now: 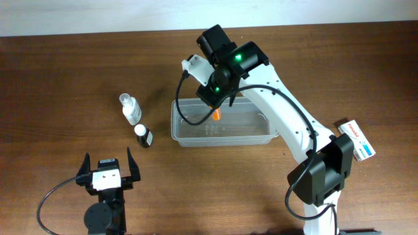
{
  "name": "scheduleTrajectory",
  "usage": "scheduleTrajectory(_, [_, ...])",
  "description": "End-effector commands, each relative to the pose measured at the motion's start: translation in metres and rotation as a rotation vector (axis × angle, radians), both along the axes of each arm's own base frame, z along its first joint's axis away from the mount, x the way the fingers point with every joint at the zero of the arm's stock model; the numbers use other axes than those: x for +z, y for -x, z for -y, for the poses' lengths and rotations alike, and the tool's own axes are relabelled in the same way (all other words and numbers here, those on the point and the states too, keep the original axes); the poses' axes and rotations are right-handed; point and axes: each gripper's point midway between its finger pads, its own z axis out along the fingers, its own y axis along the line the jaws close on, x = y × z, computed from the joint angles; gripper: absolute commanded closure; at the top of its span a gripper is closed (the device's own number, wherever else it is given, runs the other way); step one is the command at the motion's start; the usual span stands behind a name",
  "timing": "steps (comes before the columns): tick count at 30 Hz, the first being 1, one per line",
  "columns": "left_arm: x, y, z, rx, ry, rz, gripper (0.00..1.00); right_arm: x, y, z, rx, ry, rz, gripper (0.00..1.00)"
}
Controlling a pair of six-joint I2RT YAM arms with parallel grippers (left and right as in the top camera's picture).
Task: Pack container
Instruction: 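Carry the orange tube with right gripper over the container and lower it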
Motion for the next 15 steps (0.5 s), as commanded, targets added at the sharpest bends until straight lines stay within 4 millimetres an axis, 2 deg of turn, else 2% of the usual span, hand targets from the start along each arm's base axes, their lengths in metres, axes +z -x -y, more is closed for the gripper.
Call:
scheduleTrajectory(1, [-0.001, 0.0, 0.001, -0.007, -0.019, -0.003, 0.0, 0.0, 0.008, -0.015, 0.156, -0.049, 0.007, 0.93])
scheduleTrajectory(5, [-0.001, 0.0, 0.001, -0.007, -0.019, -0.003, 0.0, -0.005, 0.015, -0.026, 0.269, -0.095, -0.008, 0.93])
scheduleTrajectory(11, [-0.001, 0.0, 0.001, -0.007, -0.019, -0.003, 0.0, -0.031, 0.009, -0.024, 0.265, -0.073, -0.05, 0.94])
scheduleTrajectory(15, [-0.001, 0.0, 0.001, -0.007, -0.019, -0.003, 0.0, -0.04, -0.001, -0.02, 0.249, -0.077, -0.052, 0.94])
